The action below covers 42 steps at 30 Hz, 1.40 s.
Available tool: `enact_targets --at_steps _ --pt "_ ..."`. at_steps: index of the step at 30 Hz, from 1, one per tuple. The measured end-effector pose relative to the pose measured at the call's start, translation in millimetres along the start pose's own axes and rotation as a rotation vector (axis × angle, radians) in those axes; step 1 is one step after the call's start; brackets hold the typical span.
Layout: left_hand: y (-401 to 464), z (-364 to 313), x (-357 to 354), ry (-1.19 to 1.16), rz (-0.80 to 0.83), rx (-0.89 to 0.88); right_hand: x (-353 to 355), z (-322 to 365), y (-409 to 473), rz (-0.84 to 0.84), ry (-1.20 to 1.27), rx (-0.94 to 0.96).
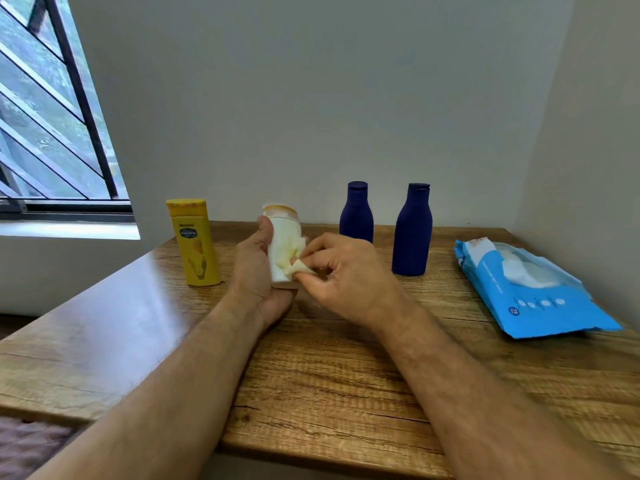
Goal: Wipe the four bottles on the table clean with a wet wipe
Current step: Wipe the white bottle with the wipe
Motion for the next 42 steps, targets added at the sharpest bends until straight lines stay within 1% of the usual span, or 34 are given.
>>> enact_targets --at_steps 3,5,7,9,11,14,16,18,19,23,26,28,30,32,34,35,39,42 --pt "-5 6 -6 0.088 0.041 -0.01 3 -4 2 -0.141 -0.045 -0.049" --pt "-7 11 -8 0.147 0.062 -0.003 9 -8 3 -0.241 0.002 -0.111" --pt "-7 13 -8 0.175 0.068 -0.007 13 -11 2 -0.279 0.067 -0.161" --pt "-7 11 -7 0.17 0.068 -0.012 12 -11 2 -0.223 0.085 -0.189" --pt "-7 9 -7 0.132 0.048 -0.013 7 -11 1 -0.106 0.095 -0.208" --pt "2 3 -2 0.04 -0.074 -0.045 0 -9 -4 0.098 0.044 -0.194" --pt "8 0 3 -0.027 -0.154 -0.059 -3 -5 -6 0.15 0.009 -0.145" --pt "8 -1 4 -0.045 -0.174 -0.057 -4 -3 -5 0.127 0.027 -0.119" --pt "5 0 2 -0.015 -0.164 -0.057 -5 -2 -5 0.106 0.04 -0.112" --pt "-10 8 -10 0.162 -0.025 -0.074 0 -6 -1 -0.046 0.04 -0.118" --pt "-15 11 -15 0.195 0.057 -0.064 9 -8 1 -0.184 0.057 -0.15" --pt "-16 12 -16 0.199 0.076 -0.06 11 -8 1 -0.213 0.041 -0.155" --pt "-16 9 -14 0.175 0.052 -0.063 9 -9 0 -0.179 0.028 -0.177" --pt "-12 6 -10 0.091 -0.01 -0.044 5 -9 -2 -0.074 0.04 -0.204" --pt "-4 1 -3 0.001 -0.08 -0.056 1 -7 -4 0.026 0.027 -0.172" --pt "0 -2 -1 -0.023 -0.108 -0.071 0 -6 -5 0.048 0.013 -0.142" --pt "0 -2 0 -0.021 -0.123 -0.073 2 1 -5 0.046 0.043 -0.053" --pt "-9 3 -7 0.09 -0.053 -0.092 0 1 -4 0.0 0.041 -0.046"
Point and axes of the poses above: each hand's wrist, its own y-axis towards the middle knuckle, its own x-axis out of the back of the hand, z = x × y, the point moved 4 cm from there along y, towards the middle knuckle, and after that the axes turned 15 degrees about -z, right-handed, at the moved point
